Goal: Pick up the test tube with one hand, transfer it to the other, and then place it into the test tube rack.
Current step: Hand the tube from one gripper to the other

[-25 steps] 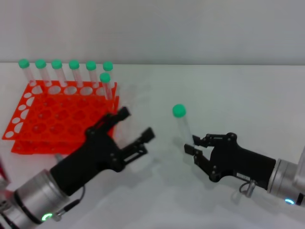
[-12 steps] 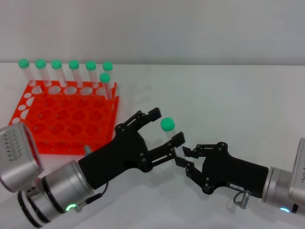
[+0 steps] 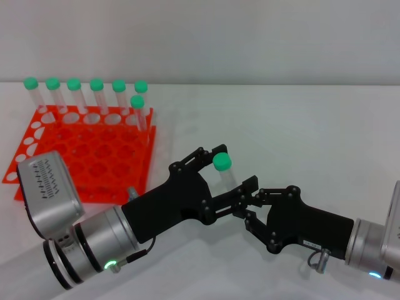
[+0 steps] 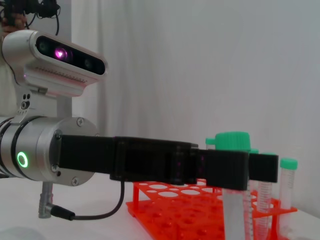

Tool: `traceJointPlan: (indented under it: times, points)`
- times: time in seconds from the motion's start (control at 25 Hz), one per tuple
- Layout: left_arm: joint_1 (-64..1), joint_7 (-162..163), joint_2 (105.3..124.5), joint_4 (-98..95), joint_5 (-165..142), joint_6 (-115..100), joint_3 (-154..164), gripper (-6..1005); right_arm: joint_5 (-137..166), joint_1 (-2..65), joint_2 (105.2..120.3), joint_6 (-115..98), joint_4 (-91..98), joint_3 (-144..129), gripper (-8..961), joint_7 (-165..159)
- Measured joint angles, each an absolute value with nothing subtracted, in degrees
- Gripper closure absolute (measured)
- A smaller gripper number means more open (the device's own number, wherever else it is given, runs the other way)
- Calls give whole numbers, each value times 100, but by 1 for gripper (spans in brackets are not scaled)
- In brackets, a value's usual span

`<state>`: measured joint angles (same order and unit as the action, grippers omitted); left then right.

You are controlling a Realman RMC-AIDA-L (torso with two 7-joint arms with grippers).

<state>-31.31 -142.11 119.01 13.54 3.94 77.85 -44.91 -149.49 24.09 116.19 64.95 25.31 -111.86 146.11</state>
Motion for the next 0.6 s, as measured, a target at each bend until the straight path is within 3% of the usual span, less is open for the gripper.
traceJointPlan:
  times: [0.28,0.6]
  points:
    - [-3146,-14273,11904,1363,326,7747,-4492,207,-14950,2395,11619,6539,2532,-11179,692,14621]
    - [-3139,-14286,11917,1371,322,7735,-4523,514,-14951,2384,11619,6561,2524,-11183,684,14624]
